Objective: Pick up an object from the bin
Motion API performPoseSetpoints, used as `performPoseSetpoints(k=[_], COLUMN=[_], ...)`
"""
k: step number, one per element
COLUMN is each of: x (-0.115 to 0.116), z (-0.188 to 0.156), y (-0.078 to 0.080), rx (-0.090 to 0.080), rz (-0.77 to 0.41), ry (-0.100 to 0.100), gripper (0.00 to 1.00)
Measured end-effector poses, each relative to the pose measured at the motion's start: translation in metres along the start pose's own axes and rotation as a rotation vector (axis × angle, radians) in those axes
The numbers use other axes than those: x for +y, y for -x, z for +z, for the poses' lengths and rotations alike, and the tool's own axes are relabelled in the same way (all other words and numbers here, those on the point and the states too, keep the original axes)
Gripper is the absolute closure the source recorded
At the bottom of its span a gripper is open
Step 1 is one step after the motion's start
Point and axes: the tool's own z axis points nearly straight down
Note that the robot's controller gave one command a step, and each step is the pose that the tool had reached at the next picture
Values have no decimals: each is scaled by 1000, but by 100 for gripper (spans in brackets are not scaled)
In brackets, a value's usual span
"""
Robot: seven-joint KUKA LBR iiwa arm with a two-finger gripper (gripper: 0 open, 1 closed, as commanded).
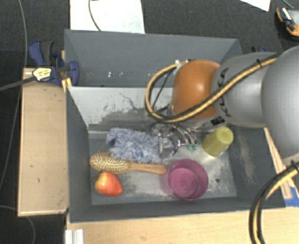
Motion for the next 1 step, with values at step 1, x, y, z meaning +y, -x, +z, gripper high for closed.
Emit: performPoseSetpoints(k=[1], x=[1], z=[0], y=[-1], rx=[-5], rz=[-5], ry=[0], gripper=[100])
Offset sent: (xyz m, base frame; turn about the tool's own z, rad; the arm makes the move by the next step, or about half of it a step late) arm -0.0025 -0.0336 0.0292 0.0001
